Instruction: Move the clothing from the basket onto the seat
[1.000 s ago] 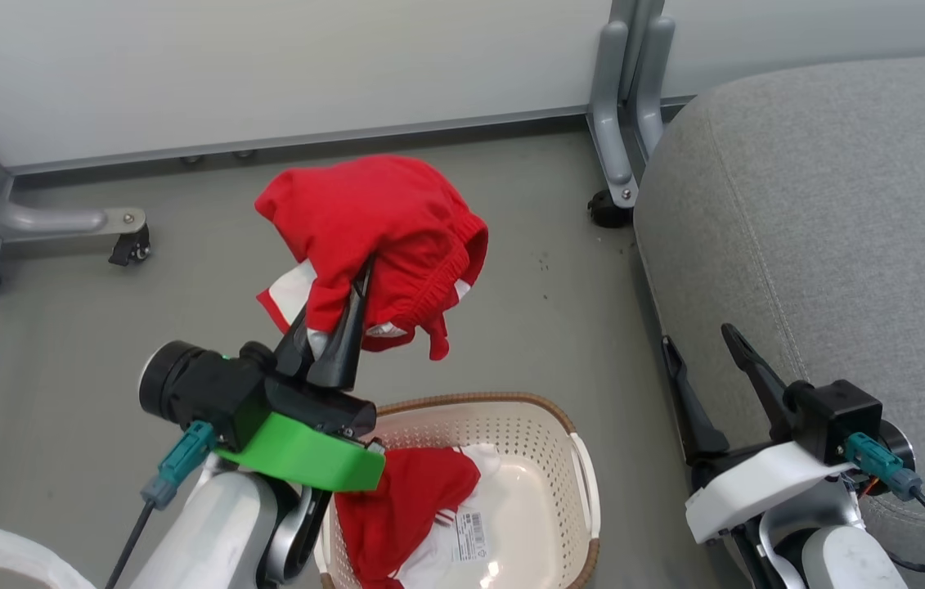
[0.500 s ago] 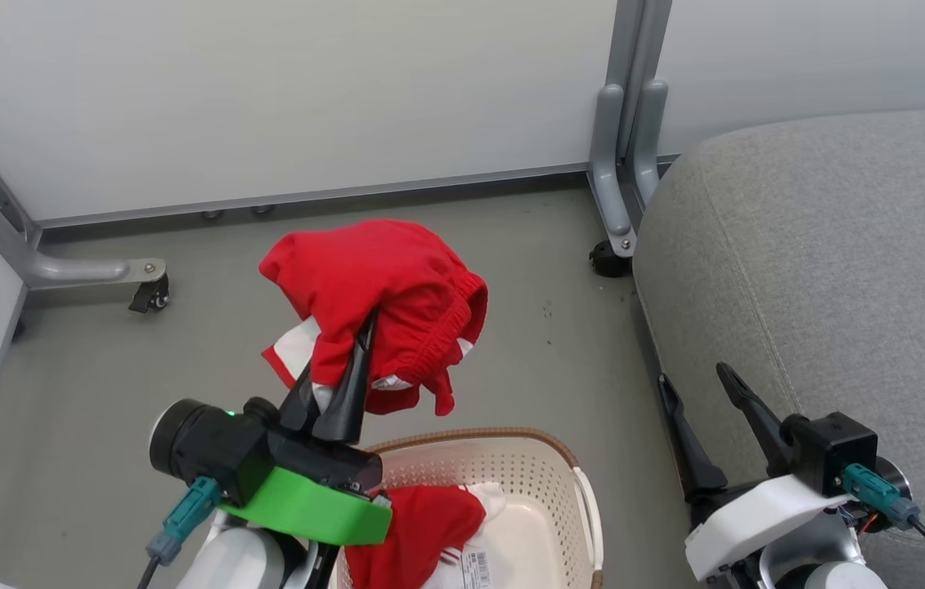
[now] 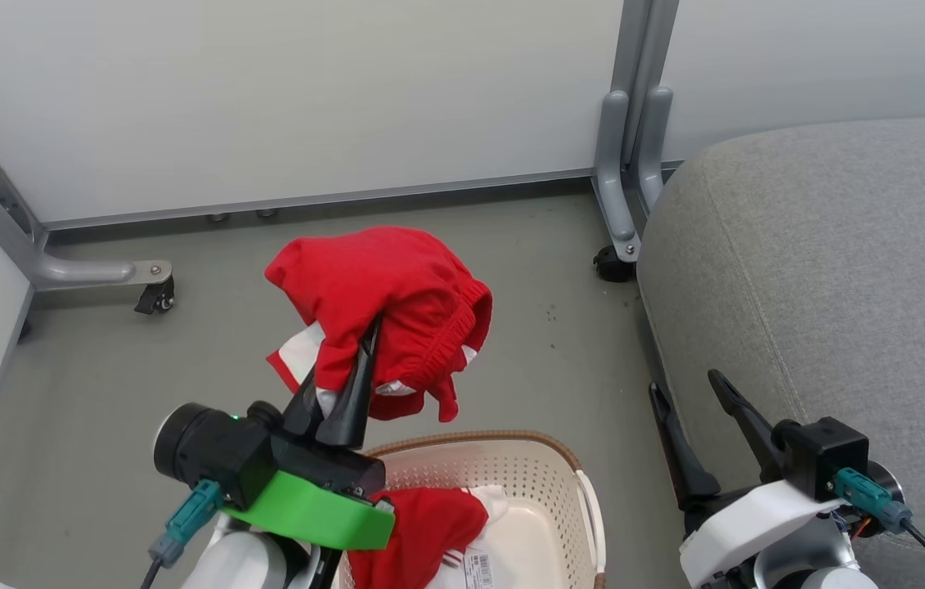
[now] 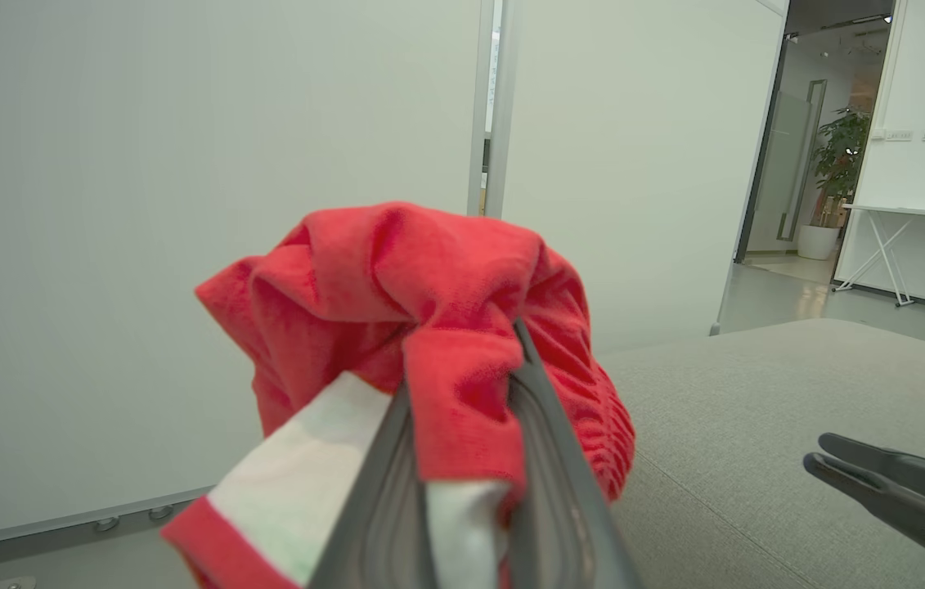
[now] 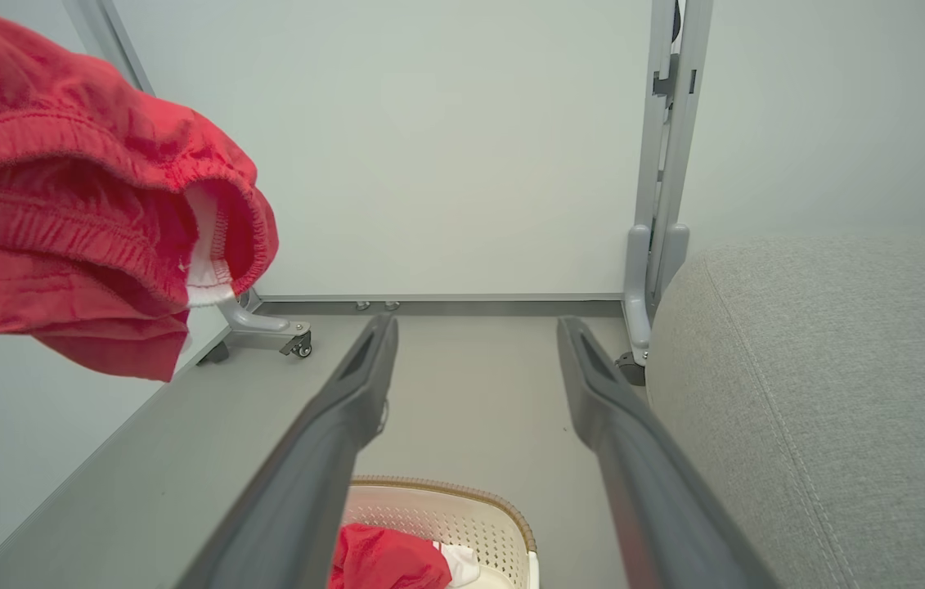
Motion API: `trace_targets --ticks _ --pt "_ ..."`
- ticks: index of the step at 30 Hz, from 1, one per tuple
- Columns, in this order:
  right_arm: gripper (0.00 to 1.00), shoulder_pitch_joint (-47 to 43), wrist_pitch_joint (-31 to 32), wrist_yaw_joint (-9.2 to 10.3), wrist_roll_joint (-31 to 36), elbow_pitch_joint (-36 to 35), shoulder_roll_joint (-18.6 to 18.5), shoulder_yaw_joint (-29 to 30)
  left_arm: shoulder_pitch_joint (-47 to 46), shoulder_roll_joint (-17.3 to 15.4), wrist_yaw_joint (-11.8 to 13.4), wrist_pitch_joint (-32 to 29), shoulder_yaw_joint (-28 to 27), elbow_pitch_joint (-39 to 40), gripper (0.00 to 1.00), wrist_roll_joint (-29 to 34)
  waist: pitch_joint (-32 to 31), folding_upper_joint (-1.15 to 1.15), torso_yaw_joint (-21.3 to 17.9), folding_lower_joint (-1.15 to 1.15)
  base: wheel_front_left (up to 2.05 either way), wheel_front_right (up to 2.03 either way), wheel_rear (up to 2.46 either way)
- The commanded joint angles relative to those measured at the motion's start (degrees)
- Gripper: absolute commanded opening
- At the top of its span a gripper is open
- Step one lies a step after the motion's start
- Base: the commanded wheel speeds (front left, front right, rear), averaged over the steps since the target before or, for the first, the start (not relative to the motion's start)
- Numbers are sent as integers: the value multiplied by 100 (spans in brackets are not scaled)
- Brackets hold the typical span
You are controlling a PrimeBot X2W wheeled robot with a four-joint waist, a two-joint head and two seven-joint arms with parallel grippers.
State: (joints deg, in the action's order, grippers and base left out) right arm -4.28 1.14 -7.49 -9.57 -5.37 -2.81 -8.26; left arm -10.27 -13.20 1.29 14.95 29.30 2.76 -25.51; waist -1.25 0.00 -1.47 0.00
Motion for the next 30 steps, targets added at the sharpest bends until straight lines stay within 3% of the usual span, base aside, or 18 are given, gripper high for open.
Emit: trace_targets --ticks 1,7,20,30 --pt "100 -37 12 0 -21 -25 -17 -24 33 -19 12 -1 -8 10 0 -39 5 0 4 0 0 0 0" --pt "100 89 75 0 -8 -23 -17 -315 -36 -12 -14 -7 34 24 0 -54 27 0 41 0 0 0 0" --pt "100 1329 -39 0 -449 526 -80 -2281 -199 55 -71 -40 218 -12 0 -1 168 0 219 0 0 0 0" --pt "100 2273 -395 0 -568 1420 -60 -2851 -265 94 -137 -49 351 -24 0 -36 211 0 349 0 0 0 0"
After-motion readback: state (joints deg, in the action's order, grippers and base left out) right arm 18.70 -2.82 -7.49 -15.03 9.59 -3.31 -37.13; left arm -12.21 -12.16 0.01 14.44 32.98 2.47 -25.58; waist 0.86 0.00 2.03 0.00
